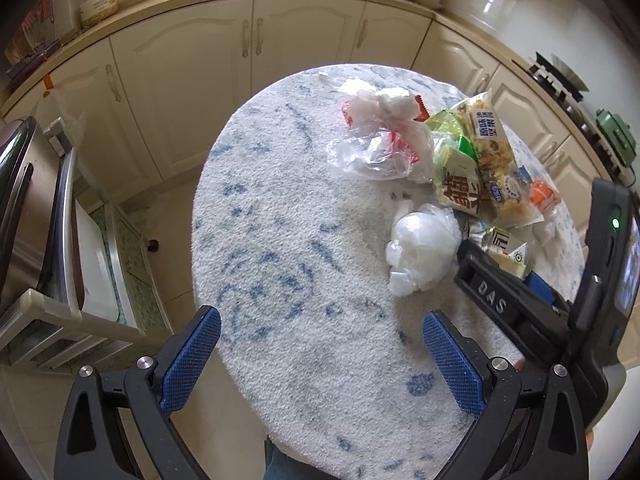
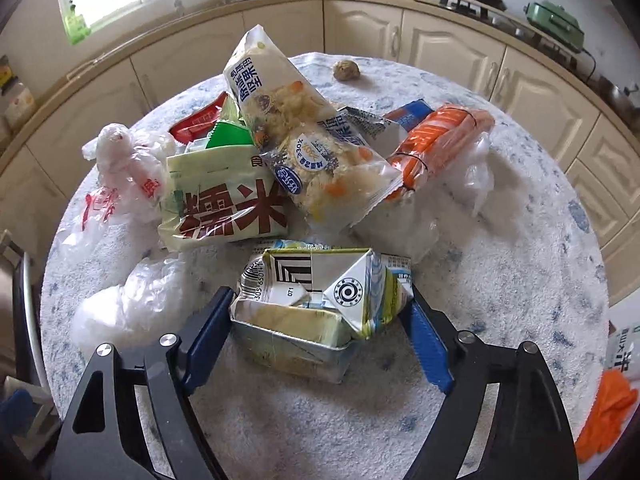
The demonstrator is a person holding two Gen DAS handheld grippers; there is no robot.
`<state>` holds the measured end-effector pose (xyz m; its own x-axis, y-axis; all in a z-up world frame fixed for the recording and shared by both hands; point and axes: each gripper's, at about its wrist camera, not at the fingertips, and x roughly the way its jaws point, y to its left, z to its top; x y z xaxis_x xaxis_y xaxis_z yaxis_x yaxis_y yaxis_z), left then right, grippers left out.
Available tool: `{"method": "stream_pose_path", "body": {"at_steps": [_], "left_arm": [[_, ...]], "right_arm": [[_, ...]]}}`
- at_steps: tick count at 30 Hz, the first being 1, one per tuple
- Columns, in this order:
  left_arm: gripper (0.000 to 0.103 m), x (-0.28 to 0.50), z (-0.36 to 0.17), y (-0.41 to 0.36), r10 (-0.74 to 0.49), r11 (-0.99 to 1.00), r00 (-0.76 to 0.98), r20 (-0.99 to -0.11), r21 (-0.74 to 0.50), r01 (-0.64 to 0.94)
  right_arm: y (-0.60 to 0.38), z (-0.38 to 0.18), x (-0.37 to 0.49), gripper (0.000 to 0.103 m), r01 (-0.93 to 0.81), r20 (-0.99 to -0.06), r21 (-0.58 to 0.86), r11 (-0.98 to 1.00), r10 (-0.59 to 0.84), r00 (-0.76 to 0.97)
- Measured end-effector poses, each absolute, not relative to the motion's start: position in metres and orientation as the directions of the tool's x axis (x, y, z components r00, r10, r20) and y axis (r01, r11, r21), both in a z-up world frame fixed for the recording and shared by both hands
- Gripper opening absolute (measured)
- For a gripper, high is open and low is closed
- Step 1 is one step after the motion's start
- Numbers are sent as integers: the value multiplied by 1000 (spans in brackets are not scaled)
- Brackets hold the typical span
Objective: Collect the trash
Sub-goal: 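Close the left gripper on the white plastic bag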
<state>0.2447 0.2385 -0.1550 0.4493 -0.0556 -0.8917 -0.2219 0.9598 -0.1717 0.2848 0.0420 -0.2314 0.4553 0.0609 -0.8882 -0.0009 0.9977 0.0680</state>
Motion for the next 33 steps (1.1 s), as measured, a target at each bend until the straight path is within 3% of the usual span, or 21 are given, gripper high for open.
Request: {"method": "stream_pose_path", "body": {"at_steps": [1, 12, 14, 15, 16, 17, 30, 32, 33], "left_arm": [[97, 247, -155, 237, -63, 961, 450, -891, -176, -213], [92, 292, -161, 200, -150, 977, 450, -880, -202, -70], [83, 304, -171, 194, -153, 979, 431, -889, -196, -57], [72, 311, -177, 191, -147, 981, 420, -896, -187, -54], [51, 316, -183, 188, -130, 984, 413, -901, -170, -61], [39, 319, -188, 186, -110, 985, 411, -905, -153, -75], [36, 307, -180, 158, -47, 995, 501, -864, -86, -55], [36, 302, -173, 152, -41, 996, 517, -855, -77, -48], [36, 299, -168, 151, -36, 996, 524, -851, -71, -45]], "right_arm": [[38, -230, 282, 70, 4, -887, 52, 999, 44, 460], [-12, -220, 259, 65, 47, -905, 110, 993, 80, 418], [-23, -220, 262, 65, 59, -906, 106, 993, 72, 418], [-28, -220, 263, 65, 71, -906, 100, 992, 62, 418], [-31, -219, 263, 65, 79, -906, 96, 992, 54, 420], [-33, -218, 263, 65, 83, -905, 95, 992, 52, 423], [-53, -208, 259, 62, 98, -892, 132, 986, 75, 447], [-56, -205, 256, 51, 102, -889, 146, 984, 85, 451], [-59, -206, 255, 26, 112, -894, 149, 982, 85, 440]]}}
